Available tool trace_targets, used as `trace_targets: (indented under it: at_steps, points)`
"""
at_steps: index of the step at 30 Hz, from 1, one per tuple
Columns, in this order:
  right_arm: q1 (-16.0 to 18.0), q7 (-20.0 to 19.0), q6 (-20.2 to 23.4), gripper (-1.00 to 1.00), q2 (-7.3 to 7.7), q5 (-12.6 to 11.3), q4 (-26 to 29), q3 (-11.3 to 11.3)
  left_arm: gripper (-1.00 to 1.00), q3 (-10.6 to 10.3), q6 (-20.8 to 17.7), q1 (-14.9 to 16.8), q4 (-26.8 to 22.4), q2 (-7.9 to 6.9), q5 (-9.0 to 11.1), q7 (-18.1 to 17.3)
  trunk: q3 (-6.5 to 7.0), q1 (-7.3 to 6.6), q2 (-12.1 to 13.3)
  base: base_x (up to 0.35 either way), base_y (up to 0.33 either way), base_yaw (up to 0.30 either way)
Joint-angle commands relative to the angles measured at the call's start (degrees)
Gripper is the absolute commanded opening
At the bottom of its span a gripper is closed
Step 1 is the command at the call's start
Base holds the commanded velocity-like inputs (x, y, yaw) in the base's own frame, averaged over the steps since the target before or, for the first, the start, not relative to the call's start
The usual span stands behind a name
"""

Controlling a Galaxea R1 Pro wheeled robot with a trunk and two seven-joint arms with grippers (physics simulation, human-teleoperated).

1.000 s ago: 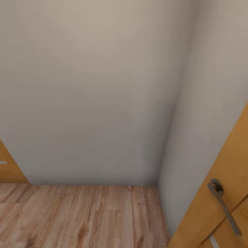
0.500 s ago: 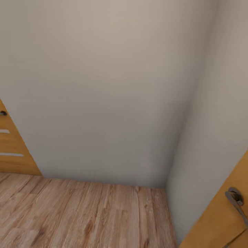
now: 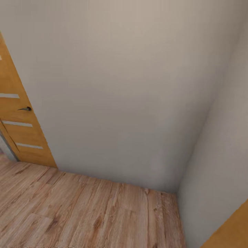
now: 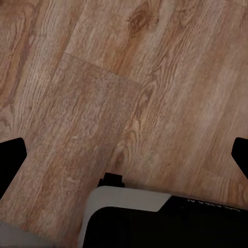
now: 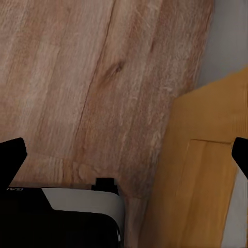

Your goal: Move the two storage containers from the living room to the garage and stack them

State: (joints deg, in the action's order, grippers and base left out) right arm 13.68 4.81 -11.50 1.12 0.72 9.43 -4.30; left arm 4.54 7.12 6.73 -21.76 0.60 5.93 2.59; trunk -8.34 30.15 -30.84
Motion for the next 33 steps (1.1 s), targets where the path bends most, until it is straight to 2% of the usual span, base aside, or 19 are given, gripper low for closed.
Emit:
trace_targets:
  at_steps: [1, 14, 27, 33]
  points:
    - [0.0, 0.4, -0.1, 1.00, 0.03, 0.1, 0.0, -0.4, 1.00, 0.1, 0.2, 0.0, 0.0, 0.06, 0.5, 0.0, -0.10, 0.02, -0.1, 0.000, 0.000, 0.258]
    - [0.0, 0.4, -0.1, 1.00, -0.04, 0.1, 0.0, -0.4, 1.00, 0.1, 0.2, 0.0, 0.0, 0.06, 0.5, 0.0, -0.10, 0.02, -0.1, 0.016, 0.000, 0.243]
    - [0.0, 0.4, -0.1, 1.00, 0.00, 0.1, 0.0, -0.4, 1.00, 0.1, 0.2, 0.0, 0.0, 0.01, 0.6, 0.0, -0.10, 0.02, -0.1, 0.309, 0.000, 0.014]
    - [0.0, 0.4, -0.1, 1.00, -0.04, 0.1, 0.0, -0.4, 1.00, 0.0, 0.2, 0.0, 0.1, 0.01, 0.6, 0.0, -0.10, 0.02, -0.1, 0.327, 0.000, 0.191]
